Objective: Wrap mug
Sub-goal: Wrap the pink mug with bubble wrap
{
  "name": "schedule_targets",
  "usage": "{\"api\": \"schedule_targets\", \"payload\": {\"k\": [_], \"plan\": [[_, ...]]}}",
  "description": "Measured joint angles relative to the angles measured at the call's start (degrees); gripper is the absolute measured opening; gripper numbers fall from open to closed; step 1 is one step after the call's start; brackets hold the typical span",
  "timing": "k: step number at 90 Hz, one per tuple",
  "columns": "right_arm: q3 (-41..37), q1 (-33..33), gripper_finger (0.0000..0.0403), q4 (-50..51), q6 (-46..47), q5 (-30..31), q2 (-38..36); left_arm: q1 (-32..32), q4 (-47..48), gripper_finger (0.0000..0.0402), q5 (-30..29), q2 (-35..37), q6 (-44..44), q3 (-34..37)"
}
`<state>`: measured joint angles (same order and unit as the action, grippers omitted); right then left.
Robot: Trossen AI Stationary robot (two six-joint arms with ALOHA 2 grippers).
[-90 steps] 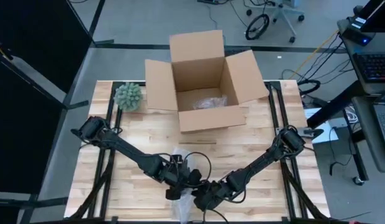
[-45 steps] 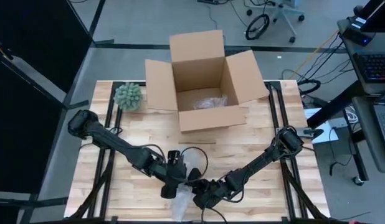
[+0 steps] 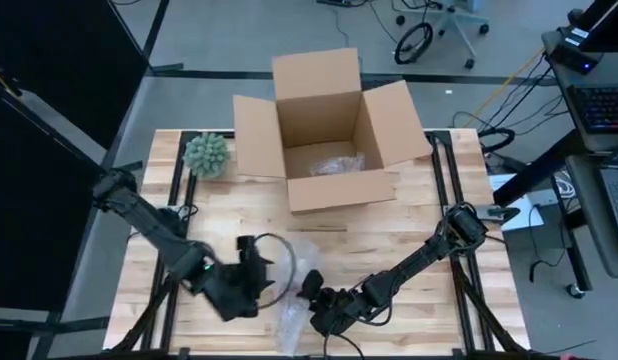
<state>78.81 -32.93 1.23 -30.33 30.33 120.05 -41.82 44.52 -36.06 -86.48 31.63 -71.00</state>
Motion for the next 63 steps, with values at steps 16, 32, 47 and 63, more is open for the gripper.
{"api": "schedule_targets", "payload": {"k": [16, 32, 47, 63], "plan": [[0.0, 0.5, 0.0199, -0.3, 6.1, -0.3, 0.0, -3.3, -10.0, 0.0199, -0.4, -0.2, 8.2, 9.7], [0.0, 1.1, 0.0202, -0.3, 8.5, -0.4, -0.1, -3.4, -35.9, 0.0199, 1.2, -3.1, 7.1, 23.3], [0.0, 1.2, 0.0202, -0.3, 7.7, -0.6, -0.1, -0.6, -45.8, 0.0199, 10.0, -11.0, 2.0, 25.7], [0.0, 0.8, 0.0201, -2.9, 4.3, -0.9, -0.2, 2.5, -46.6, 0.0199, 11.6, -16.0, -3.7, 23.3]]}}
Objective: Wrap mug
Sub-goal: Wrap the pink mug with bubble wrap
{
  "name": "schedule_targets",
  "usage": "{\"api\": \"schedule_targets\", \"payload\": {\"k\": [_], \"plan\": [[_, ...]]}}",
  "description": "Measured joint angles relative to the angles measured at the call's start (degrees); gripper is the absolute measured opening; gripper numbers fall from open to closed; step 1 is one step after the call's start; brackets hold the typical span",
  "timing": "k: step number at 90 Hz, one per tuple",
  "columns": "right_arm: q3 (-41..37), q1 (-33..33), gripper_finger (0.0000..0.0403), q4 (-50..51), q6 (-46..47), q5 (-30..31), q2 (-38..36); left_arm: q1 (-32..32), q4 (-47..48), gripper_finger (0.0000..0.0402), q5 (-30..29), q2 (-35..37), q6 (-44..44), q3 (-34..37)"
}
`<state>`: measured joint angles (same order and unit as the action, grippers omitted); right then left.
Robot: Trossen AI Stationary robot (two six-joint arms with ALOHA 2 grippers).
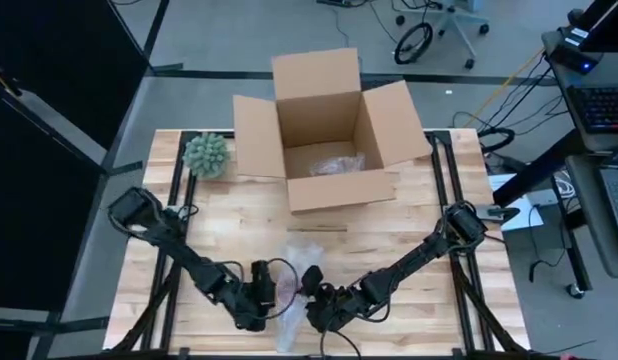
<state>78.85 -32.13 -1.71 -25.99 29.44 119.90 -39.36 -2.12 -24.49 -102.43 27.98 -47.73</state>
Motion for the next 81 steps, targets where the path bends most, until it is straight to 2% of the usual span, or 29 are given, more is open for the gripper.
{"api": "schedule_targets", "payload": {"k": [10, 26, 40, 50, 67, 81], "plan": [[0.0, -0.5, 0.0201, -0.2, 2.8, 0.5, 0.0, 1.2, -0.9, 0.0199, 0.3, -0.5, -2.6, -1.1], [0.1, -0.3, 0.0201, 5.6, 10.4, 1.0, -0.1, 4.4, -2.3, 0.0199, 0.7, -0.5, -7.7, -1.2], [2.9, 0.1, 0.0201, 16.1, 15.1, -0.1, -0.9, 7.6, -6.3, 0.0199, 4.4, -1.0, -9.8, -1.2], [8.3, 1.2, 0.0201, 26.3, 19.0, -4.8, -0.9, 8.9, -8.6, 0.0199, 6.0, -1.6, -10.6, -1.2], [13.8, 3.4, 0.0201, 35.0, 24.9, -14.8, -1.0, 9.5, -10.0, 0.0199, 6.5, -2.1, -10.4, -1.2], [16.0, 3.8, 0.0201, 36.2, 25.3, -16.6, -1.1, 9.2, -10.0, 0.0199, 6.5, -2.1, -10.4, -1.2]]}}
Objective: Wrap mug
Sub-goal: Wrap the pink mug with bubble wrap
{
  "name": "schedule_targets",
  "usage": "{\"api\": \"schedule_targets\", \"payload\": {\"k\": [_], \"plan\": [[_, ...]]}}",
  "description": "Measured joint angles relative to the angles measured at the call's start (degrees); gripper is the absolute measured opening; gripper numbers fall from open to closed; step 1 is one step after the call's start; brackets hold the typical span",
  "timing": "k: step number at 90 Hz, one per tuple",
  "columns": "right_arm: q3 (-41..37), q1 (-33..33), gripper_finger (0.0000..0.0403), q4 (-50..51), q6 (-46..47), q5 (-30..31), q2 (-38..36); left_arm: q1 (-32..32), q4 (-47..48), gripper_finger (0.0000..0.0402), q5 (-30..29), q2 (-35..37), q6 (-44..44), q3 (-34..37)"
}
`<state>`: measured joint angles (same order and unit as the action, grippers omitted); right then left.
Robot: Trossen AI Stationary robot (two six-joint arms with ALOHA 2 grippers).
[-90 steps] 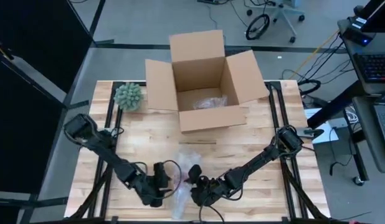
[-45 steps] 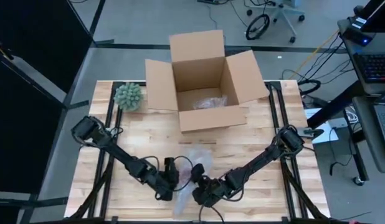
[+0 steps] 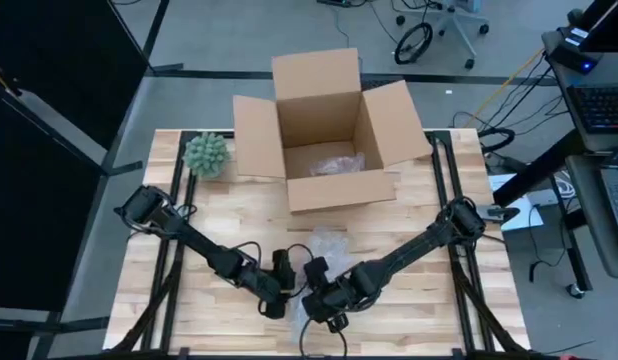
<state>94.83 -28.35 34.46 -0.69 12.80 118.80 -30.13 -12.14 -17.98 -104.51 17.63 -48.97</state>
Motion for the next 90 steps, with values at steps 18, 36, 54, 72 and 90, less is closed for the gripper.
{"api": "schedule_targets", "payload": {"k": [18, 36, 54, 72, 90], "plan": [[0.2, 1.4, 0.0201, 1.7, 2.8, -6.3, 5.2, -0.5, 0.5, 0.0199, 0.2, 0.0, 0.0, 0.0], [0.3, 1.4, 0.0201, 1.1, 2.8, -7.1, 7.5, -1.2, 3.9, 0.0199, 0.4, 1.1, 0.0, 0.0], [0.1, 1.2, 0.0201, -0.3, 3.6, -5.2, 6.8, -2.1, 11.6, 0.0199, -0.8, 8.1, 0.1, -0.9], [0.0, 1.3, 0.0201, -0.6, 3.5, -5.2, 6.8, -3.4, 17.0, 0.0199, -9.3, 16.6, 1.1, -1.2], [-0.1, 1.3, 0.0201, -1.5, 2.0, -5.1, 6.8, -2.0, 15.8, 0.0199, -12.3, 19.1, 6.7, -1.2]]}}
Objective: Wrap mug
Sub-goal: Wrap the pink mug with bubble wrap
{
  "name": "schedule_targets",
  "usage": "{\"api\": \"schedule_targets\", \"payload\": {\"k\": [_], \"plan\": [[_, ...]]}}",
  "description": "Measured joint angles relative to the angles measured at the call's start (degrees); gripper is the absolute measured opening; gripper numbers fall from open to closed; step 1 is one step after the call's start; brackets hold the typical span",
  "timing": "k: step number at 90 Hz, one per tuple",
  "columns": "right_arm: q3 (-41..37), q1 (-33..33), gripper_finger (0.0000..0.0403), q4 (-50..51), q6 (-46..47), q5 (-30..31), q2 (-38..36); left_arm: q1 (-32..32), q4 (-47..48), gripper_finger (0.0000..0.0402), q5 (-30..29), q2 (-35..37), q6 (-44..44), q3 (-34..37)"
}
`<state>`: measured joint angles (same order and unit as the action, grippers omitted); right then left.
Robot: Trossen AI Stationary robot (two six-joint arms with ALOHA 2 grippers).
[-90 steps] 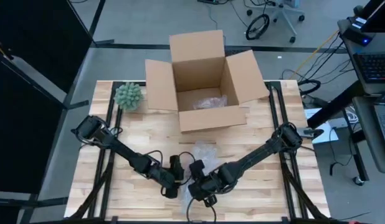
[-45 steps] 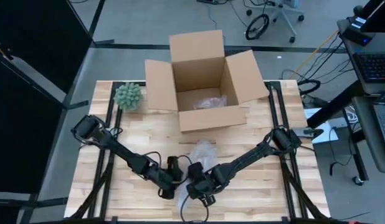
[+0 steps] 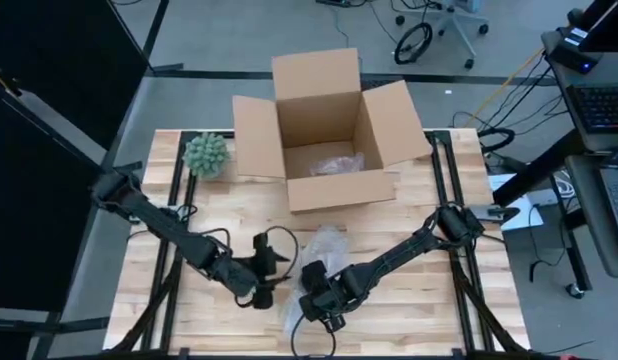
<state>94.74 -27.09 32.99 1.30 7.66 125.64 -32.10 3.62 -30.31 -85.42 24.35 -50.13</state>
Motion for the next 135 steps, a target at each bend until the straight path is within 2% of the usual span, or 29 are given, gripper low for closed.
{"api": "schedule_targets", "payload": {"k": [18, 27, 40, 72, 114, 135], "plan": [[0.0, 0.0, 0.0201, -0.5, -0.3, 0.1, 0.0, 2.8, -4.0, 0.0199, 5.4, -6.4, 5.2, 0.1], [0.0, 0.0, 0.0201, -0.5, -0.4, 0.1, 0.1, 3.3, -7.9, 0.0199, 6.6, -9.1, 5.6, 0.0], [0.0, 0.0, 0.0201, -0.5, -0.5, 0.1, 0.1, 4.6, -8.7, 0.0199, 8.9, -12.0, 5.6, -1.8], [-0.1, 0.0, 0.0201, 0.2, 1.2, -0.8, -1.2, 5.0, -9.0, 0.0199, 9.3, -16.6, 5.9, -2.6], [12.5, 0.0, 0.0201, 16.3, 2.6, 1.1, -4.1, 5.0, -10.4, 0.0199, 9.5, -16.7, 5.3, -2.4], [20.2, 0.0, 0.0201, 27.5, 5.0, 4.7, -4.2, 5.0, -10.5, 0.0199, 9.5, -16.7, 5.2, -2.4]]}}
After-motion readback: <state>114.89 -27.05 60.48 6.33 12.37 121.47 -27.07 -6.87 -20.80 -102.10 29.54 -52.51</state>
